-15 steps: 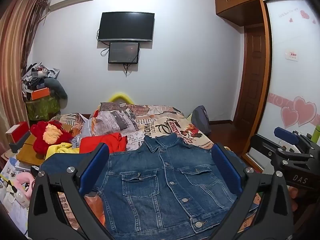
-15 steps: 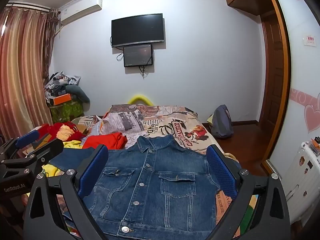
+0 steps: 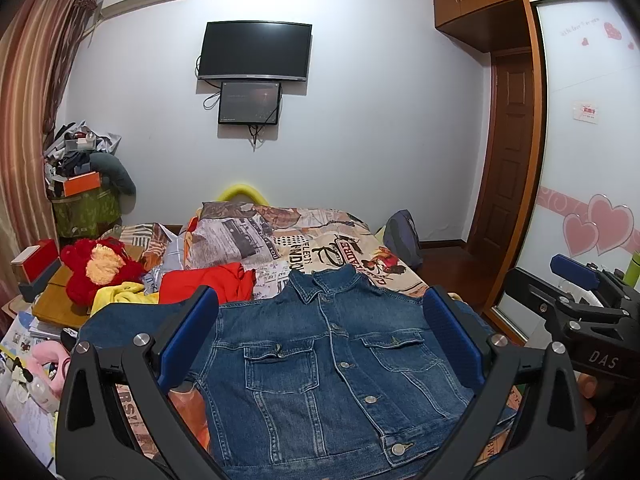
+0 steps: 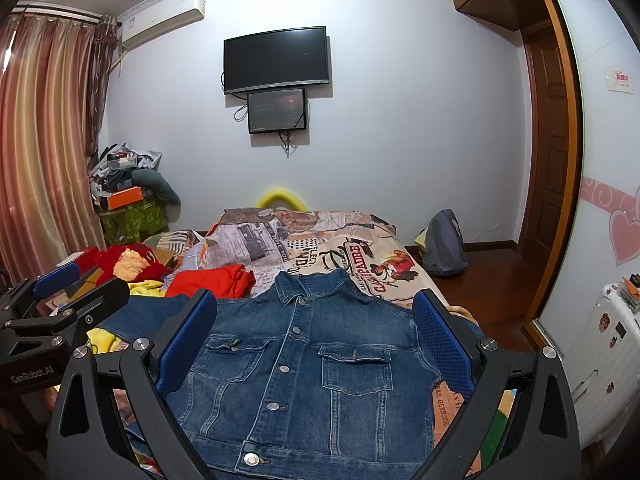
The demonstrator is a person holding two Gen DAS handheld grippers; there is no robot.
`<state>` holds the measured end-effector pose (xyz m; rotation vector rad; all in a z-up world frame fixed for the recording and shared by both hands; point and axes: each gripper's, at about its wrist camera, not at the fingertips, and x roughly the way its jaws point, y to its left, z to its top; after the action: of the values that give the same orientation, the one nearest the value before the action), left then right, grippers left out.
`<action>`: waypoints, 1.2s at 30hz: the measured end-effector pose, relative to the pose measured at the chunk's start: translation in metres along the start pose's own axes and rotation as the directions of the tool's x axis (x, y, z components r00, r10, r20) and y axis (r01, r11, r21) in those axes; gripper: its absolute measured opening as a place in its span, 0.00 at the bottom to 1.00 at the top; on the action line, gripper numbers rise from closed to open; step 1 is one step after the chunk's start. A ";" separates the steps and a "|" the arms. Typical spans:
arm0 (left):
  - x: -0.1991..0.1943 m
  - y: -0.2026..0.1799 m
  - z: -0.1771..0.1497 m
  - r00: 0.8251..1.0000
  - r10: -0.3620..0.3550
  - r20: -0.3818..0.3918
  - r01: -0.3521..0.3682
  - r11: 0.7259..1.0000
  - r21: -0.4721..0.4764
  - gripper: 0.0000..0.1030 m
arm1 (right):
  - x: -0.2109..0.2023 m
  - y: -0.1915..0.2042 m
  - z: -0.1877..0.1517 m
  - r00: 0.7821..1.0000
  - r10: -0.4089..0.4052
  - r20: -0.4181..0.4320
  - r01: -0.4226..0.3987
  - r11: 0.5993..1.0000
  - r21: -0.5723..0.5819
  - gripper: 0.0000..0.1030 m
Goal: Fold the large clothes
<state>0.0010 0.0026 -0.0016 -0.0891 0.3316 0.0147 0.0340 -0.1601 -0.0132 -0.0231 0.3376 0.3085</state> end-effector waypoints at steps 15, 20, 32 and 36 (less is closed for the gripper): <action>0.002 0.004 -0.004 1.000 0.004 -0.011 -0.005 0.999 -0.032 1.00 | 0.002 0.002 -0.002 1.000 -0.002 -0.007 0.002 1.000 -0.001 0.95; 0.005 0.006 -0.003 1.000 -0.001 -0.008 0.000 0.999 -0.051 1.00 | 0.007 0.004 -0.003 1.000 -0.002 -0.018 0.002 1.000 -0.003 0.95; 0.029 0.022 -0.001 0.999 0.026 -0.021 -0.027 0.998 -0.061 1.00 | 0.029 0.004 0.000 0.998 -0.001 -0.060 0.001 1.000 -0.006 0.95; 0.046 0.035 -0.002 0.996 0.071 -0.051 -0.074 0.996 -0.059 1.00 | 0.044 0.003 0.000 0.996 -0.007 -0.093 0.006 1.000 -0.003 0.95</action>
<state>0.0424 0.0373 -0.0214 -0.1375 0.3832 0.0948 0.0729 -0.1440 -0.0277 -0.0415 0.4295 0.3020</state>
